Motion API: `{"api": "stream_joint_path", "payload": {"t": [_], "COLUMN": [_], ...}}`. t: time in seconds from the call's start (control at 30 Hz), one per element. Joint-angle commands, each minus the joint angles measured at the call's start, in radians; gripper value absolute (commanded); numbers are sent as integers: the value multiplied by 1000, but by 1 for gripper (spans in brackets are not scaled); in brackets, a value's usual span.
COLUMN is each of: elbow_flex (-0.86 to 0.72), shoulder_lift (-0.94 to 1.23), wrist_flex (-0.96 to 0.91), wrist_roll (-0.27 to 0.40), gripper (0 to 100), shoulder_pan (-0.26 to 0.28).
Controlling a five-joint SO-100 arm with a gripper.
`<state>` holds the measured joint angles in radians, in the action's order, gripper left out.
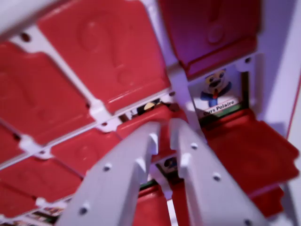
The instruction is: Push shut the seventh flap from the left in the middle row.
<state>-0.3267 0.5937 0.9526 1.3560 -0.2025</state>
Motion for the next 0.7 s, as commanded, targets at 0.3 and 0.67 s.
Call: {"api": "stream_joint_path", "payload": {"t": [0.3,0.67], "elbow_flex": [155,-112], "shoulder_lift": [-17,337], "wrist_flex": [-67,35], "wrist_roll": [3,-57], "gripper": [2,2], "shoulder_pan": [9,35]}}
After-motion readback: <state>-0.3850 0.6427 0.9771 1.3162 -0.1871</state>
